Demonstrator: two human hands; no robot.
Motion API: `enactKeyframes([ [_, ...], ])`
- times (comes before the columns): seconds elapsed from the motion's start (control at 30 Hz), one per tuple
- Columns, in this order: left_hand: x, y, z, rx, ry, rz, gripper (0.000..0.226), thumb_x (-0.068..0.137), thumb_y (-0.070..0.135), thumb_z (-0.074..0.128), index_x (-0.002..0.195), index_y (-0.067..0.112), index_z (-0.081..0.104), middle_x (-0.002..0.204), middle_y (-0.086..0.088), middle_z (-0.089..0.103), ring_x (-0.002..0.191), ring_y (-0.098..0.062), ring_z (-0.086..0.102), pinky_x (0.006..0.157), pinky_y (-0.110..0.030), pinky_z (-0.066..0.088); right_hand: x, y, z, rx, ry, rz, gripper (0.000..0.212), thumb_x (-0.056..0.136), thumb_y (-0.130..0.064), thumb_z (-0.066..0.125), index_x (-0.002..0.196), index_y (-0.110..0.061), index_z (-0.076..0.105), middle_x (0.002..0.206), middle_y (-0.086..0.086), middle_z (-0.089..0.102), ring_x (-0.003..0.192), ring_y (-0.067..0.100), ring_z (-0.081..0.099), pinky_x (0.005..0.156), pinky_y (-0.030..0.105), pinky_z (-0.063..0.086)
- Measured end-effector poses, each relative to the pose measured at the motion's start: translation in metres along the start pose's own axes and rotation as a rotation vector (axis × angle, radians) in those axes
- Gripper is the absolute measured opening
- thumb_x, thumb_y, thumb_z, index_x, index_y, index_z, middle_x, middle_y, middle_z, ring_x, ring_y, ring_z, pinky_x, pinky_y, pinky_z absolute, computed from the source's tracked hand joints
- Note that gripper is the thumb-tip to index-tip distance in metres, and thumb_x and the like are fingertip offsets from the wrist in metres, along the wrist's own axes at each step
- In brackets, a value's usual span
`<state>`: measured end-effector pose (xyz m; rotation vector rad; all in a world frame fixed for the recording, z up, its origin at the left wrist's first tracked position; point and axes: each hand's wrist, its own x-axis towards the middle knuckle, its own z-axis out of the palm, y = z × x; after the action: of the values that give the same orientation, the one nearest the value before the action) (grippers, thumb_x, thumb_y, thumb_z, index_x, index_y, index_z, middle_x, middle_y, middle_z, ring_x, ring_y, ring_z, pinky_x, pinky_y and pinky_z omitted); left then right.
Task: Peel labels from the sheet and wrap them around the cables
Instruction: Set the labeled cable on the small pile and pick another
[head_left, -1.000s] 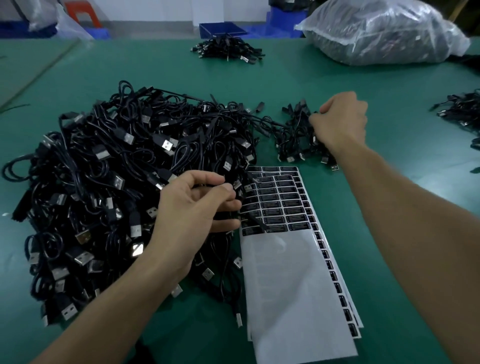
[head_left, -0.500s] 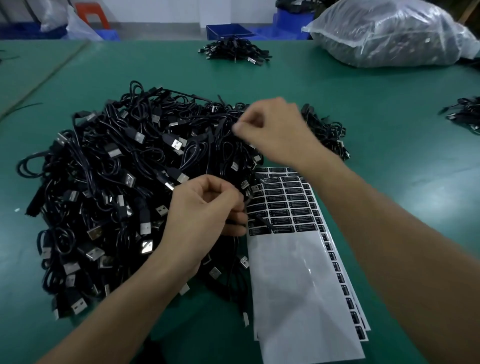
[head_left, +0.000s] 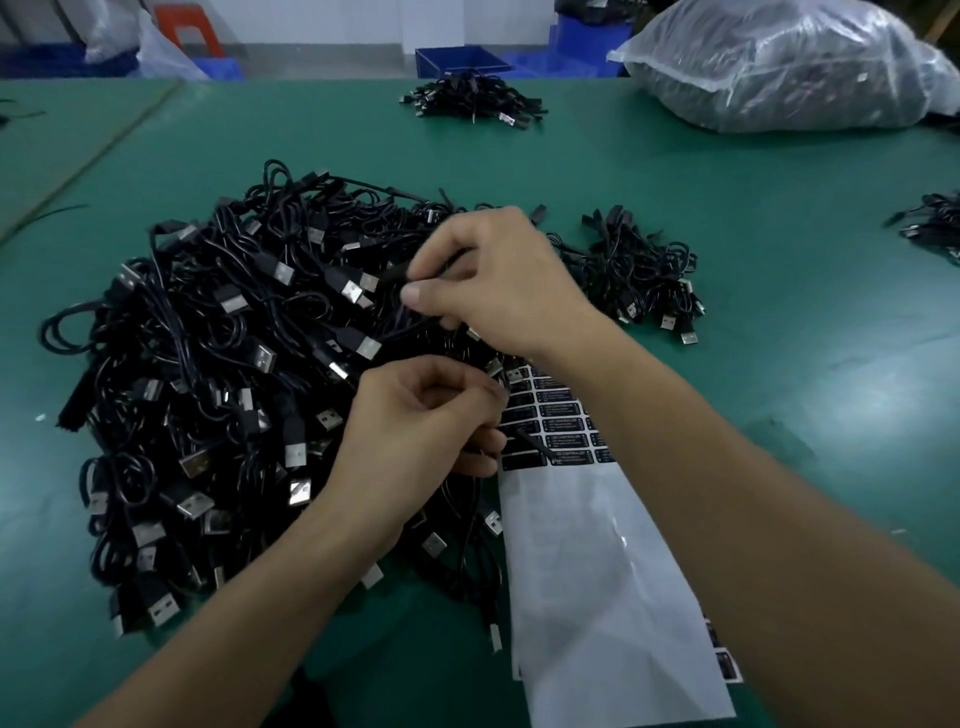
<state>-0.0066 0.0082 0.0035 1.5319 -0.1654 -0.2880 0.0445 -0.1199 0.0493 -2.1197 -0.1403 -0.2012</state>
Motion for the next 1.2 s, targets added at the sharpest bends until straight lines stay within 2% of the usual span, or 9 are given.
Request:
enactKeyframes([
  [0.1, -0.003, 0.002, 0.002, -0.014, 0.015, 0.021, 0.026, 0.087, 0.000, 0.068, 0.066, 0.016, 0.072, 0.062, -0.005, 0.068, 0.055, -0.017, 0.068, 0.047, -0.025, 0.053, -0.008, 0.015, -0.012, 0.051, 0.089, 0.052, 0.016, 0.083, -0.015, 0.081, 0.077, -0.025, 0.070, 0.077, -0.005, 0.075, 0.071, 0.004, 0.071, 0.072, 0.024, 0.058],
  [0.2, -0.008, 0.004, 0.005, 0.039, 0.018, 0.131, 0.018, 0.089, 0.004, 0.070, 0.073, 0.011, 0.069, 0.060, -0.005, 0.067, 0.049, -0.016, 0.065, 0.043, -0.024, 0.051, -0.018, 0.027, -0.023, 0.119, 0.137, 0.119, 0.013, 0.086, -0.013, 0.078, 0.080, -0.021, 0.071, 0.075, -0.002, 0.075, 0.064, 0.004, 0.069, 0.061, 0.017, 0.052],
  [0.37, -0.013, 0.015, 0.006, 0.018, -0.036, 0.141, 0.030, 0.083, 0.033, 0.074, 0.072, 0.006, 0.069, 0.054, -0.005, 0.063, 0.038, -0.016, 0.058, 0.035, -0.020, 0.043, -0.028, 0.030, -0.041, 0.717, 0.310, 0.197, 0.012, 0.092, -0.003, 0.067, 0.086, -0.013, 0.065, 0.070, -0.001, 0.070, 0.058, 0.009, 0.063, 0.053, 0.020, 0.048],
  [0.57, -0.014, 0.020, 0.004, 0.039, -0.284, -0.083, 0.041, 0.082, 0.053, 0.064, 0.090, 0.015, 0.077, 0.081, -0.013, 0.076, 0.069, -0.027, 0.076, 0.043, -0.024, 0.052, -0.043, 0.016, -0.041, 1.178, 0.403, 0.253, 0.009, 0.095, -0.001, 0.061, 0.088, -0.007, 0.061, 0.067, 0.006, 0.068, 0.056, 0.011, 0.064, 0.051, 0.018, 0.052],
  [0.7, -0.014, 0.025, 0.006, -0.112, -0.269, -0.153, 0.050, 0.080, 0.064, 0.057, 0.121, 0.036, 0.053, 0.090, -0.015, 0.077, 0.074, -0.028, 0.076, 0.047, -0.027, 0.054, -0.058, 0.016, -0.031, 1.205, 0.287, 0.377, 0.005, 0.093, -0.001, 0.062, 0.090, -0.005, 0.061, 0.062, 0.007, 0.066, 0.051, 0.010, 0.062, 0.046, 0.016, 0.050],
  [0.8, -0.013, 0.034, -0.001, -0.327, -0.104, -0.076, 0.069, 0.087, 0.071, 0.043, 0.136, 0.023, 0.047, 0.082, -0.015, 0.077, 0.050, -0.019, 0.069, 0.039, -0.022, 0.048, -0.073, 0.025, -0.032, 1.195, 0.181, 0.438, 0.008, 0.078, -0.006, 0.071, 0.077, -0.011, 0.065, 0.061, 0.004, 0.062, 0.047, 0.007, 0.055, 0.041, 0.015, 0.043],
  [0.9, -0.013, 0.043, -0.011, -0.362, 0.014, 0.028, 0.055, 0.101, 0.058, 0.037, 0.115, 0.016, 0.069, 0.066, -0.007, 0.072, 0.034, -0.010, 0.052, 0.033, -0.016, 0.038, -0.084, 0.034, -0.043, 1.162, 0.163, 0.446, 0.011, 0.070, -0.009, 0.073, 0.063, -0.014, 0.066, 0.064, 0.003, 0.059, 0.045, 0.006, 0.051, 0.039, 0.015, 0.042],
  [1.0, -0.012, 0.044, -0.008, -0.287, 0.029, 0.028, 0.030, 0.098, 0.035, 0.055, 0.091, 0.015, 0.076, 0.067, -0.004, 0.070, 0.039, -0.009, 0.055, 0.034, -0.017, 0.040, -0.088, 0.037, -0.047, 1.106, 0.184, 0.478, 0.011, 0.070, -0.009, 0.075, 0.073, -0.011, 0.065, 0.064, 0.006, 0.064, 0.046, 0.008, 0.057, 0.041, 0.015, 0.047],
  [1.2, -0.008, 0.039, -0.004, -0.641, 0.019, 0.019, 0.044, 0.073, 0.041, 0.071, 0.102, 0.009, 0.069, 0.081, -0.004, 0.075, 0.070, -0.008, 0.073, 0.057, -0.017, 0.057, -0.092, 0.037, -0.037, 0.889, 0.312, 0.564, 0.018, 0.088, -0.001, 0.069, 0.079, -0.008, 0.056, 0.059, 0.008, 0.067, 0.049, 0.016, 0.066, 0.041, 0.018, 0.049],
])
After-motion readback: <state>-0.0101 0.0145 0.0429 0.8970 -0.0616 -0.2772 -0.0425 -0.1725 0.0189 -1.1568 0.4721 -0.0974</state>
